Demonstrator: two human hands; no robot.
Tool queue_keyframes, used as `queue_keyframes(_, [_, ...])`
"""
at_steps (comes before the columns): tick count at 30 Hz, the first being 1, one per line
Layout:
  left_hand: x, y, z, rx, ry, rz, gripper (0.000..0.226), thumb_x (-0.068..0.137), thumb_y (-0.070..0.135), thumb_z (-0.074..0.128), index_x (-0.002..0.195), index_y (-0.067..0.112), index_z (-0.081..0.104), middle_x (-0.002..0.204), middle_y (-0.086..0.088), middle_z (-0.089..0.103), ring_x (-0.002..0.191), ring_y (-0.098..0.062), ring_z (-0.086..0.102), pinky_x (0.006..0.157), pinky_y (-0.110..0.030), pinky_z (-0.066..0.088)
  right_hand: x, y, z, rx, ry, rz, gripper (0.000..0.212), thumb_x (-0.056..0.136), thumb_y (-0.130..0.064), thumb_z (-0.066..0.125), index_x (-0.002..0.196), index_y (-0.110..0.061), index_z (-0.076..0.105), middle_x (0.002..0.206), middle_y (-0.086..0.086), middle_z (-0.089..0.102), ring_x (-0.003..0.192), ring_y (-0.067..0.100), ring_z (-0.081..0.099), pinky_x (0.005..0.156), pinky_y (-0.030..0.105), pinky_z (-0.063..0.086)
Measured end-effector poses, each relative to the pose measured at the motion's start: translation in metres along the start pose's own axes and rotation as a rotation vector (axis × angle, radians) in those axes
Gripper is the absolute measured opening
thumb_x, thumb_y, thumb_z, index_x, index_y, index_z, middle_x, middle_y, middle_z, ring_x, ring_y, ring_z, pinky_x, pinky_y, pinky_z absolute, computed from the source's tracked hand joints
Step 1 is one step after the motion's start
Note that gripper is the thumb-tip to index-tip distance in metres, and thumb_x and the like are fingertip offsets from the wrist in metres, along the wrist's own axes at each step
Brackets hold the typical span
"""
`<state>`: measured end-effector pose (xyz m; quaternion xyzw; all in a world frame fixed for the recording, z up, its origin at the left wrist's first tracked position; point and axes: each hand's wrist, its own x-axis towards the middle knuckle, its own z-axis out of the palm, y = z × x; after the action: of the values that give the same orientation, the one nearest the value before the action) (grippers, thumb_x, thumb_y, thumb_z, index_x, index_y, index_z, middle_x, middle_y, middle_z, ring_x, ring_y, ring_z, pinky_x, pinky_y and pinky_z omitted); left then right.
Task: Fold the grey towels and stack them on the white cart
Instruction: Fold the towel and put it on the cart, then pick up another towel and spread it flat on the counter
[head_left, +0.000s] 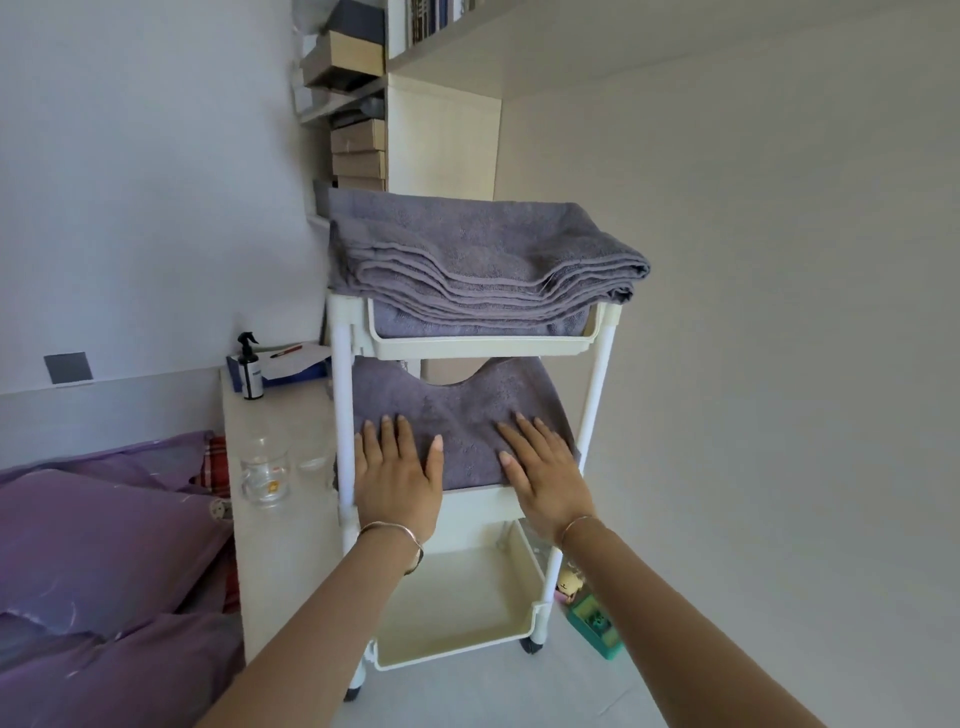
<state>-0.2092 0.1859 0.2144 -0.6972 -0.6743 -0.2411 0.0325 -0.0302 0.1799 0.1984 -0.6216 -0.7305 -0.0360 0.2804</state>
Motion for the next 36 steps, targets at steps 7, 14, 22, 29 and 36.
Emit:
queue_keyframes(7, [-0.023, 0.049, -0.019, -0.455, -0.079, 0.318, 0.057, 0.099, 0.045, 0.022, 0.149, 0.017, 0.02, 0.155, -0.005, 0.024, 0.143, -0.023, 0.019, 0.117, -0.037, 0.011, -0.078, 0.01, -0.062, -0.072, 0.154, 0.087, 0.055, 0.097, -0.051, 0.019, 0.142, -0.026, 0.039, 0.151, -0.002, 0.034, 0.135, 0.017, 0.036, 0.112, 0.017, 0.014])
queue_keyframes(14, [-0.093, 0.146, -0.037, -0.69, -0.214, 0.801, 0.053, 0.1, 0.035, 0.032, 0.148, 0.013, 0.023, 0.154, -0.008, 0.025, 0.142, -0.025, 0.021, 0.117, -0.036, 0.014, -0.21, 0.024, -0.147, -0.324, 0.319, 0.413, 0.049, 0.097, -0.041, 0.029, 0.142, -0.025, 0.039, 0.151, 0.0, 0.035, 0.135, 0.02, 0.037, 0.113, 0.035, 0.026])
queue_keyframes(22, [-0.26, 0.236, -0.04, -0.792, -0.478, 1.237, 0.053, 0.101, 0.034, 0.032, 0.147, 0.011, 0.024, 0.154, -0.007, 0.026, 0.141, -0.021, 0.023, 0.114, -0.029, 0.014, -0.414, -0.003, -0.222, -0.551, 0.392, 0.846, 0.045, 0.099, -0.03, 0.042, 0.143, -0.026, 0.036, 0.154, -0.006, 0.028, 0.137, 0.018, 0.032, 0.114, 0.033, 0.022])
queue_keyframes(29, [-0.411, 0.282, -0.031, -0.724, -0.646, 1.516, 0.059, 0.098, 0.047, 0.022, 0.147, 0.014, 0.025, 0.152, -0.005, 0.029, 0.139, -0.019, 0.027, 0.113, -0.03, 0.02, -0.581, -0.021, -0.244, -0.59, 0.321, 1.26, 0.049, 0.097, -0.028, 0.046, 0.145, -0.026, 0.033, 0.156, -0.008, 0.021, 0.139, 0.018, 0.03, 0.114, 0.031, 0.021])
queue_keyframes(36, [-0.507, 0.346, -0.007, -0.643, -0.729, 1.55, 0.056, 0.099, 0.042, 0.03, 0.148, 0.014, 0.022, 0.153, -0.004, 0.027, 0.14, -0.02, 0.025, 0.114, -0.032, 0.02, -0.674, 0.015, -0.258, -0.428, 0.377, 1.476, 0.053, 0.094, -0.036, 0.052, 0.143, -0.027, 0.035, 0.155, -0.007, 0.023, 0.131, 0.022, 0.043, 0.105, 0.037, 0.036])
